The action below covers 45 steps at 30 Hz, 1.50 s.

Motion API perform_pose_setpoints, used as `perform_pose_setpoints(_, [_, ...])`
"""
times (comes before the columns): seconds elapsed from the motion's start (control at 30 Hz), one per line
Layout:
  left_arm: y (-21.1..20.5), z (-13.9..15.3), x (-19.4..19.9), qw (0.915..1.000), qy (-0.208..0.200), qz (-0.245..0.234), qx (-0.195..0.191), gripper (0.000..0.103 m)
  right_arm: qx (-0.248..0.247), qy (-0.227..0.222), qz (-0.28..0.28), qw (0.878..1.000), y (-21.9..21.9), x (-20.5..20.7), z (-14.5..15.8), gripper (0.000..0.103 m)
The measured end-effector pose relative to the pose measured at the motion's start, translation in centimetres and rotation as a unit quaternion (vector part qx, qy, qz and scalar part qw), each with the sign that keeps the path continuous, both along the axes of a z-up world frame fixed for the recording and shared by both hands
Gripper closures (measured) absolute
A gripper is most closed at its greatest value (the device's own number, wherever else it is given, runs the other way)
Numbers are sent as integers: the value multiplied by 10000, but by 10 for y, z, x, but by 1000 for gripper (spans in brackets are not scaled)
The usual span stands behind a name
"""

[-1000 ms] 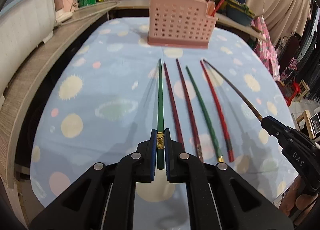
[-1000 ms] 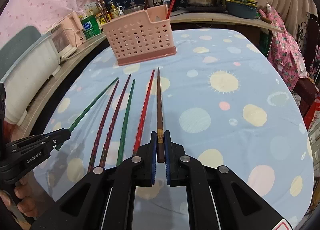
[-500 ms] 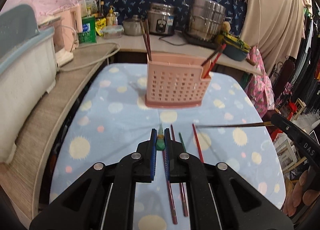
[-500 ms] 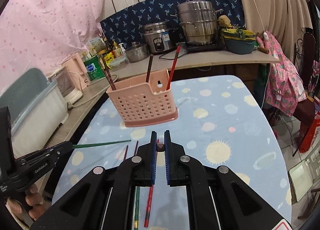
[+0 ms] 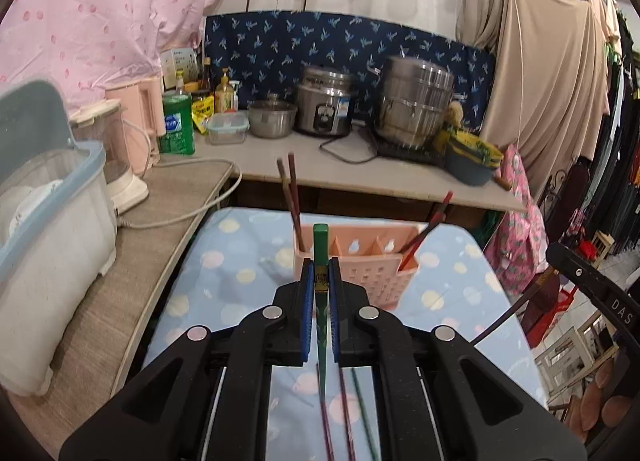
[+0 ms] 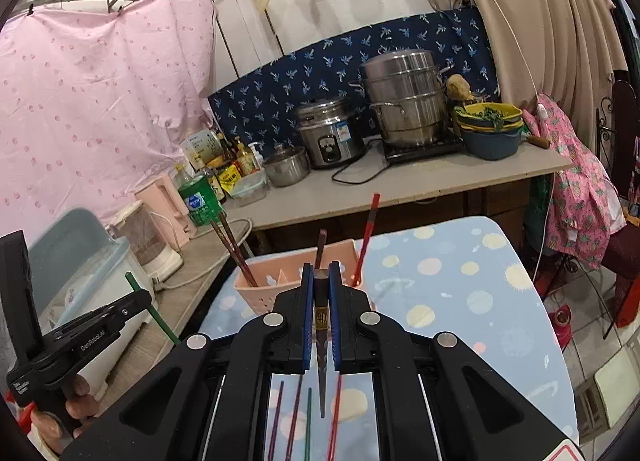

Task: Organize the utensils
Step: 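Lift both held chopsticks and carry them over the pink basket, then lower both chopsticks into the pink basket and open both grippers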

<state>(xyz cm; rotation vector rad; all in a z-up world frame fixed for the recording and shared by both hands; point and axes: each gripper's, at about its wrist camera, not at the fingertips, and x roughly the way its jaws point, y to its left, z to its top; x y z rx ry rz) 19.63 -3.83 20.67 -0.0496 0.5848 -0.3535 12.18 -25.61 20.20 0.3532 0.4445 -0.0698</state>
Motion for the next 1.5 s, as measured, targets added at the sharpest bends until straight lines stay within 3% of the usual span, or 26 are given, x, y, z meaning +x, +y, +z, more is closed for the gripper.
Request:
perform_pose_setpoints(0.3, [-6, 73, 31, 9959, -751, 171, -469, 96, 2, -836, -83, 9965, -2, 38, 66, 96])
perform_pose_setpoints(0.5, [-13, 91, 69, 9938, -905, 306, -563, 96, -71, -1031, -203, 9944, -6, 74, 86, 96])
perform_pose_setpoints(0.63, [-18, 82, 89, 9943, -833, 378, -542, 96, -151, -938, -232, 9952, -7, 99, 80, 96])
perform_pose_setpoints(1.03, [-31, 16, 123, 9987, -202, 357, -298, 96, -32, -145, -101, 9998, -5, 147, 9, 96])
perform_pose_setpoints(1.33, [-34, -6, 125, 9992, 1, 371, -171, 95, 2, 121, -83, 9999, -4, 151, -10, 93])
perform_pose_setpoints(1.5, [-31, -8, 120, 9991, 30, 386, -144, 89, -25, 94, -89, 9999, -3, 142, -8, 91])
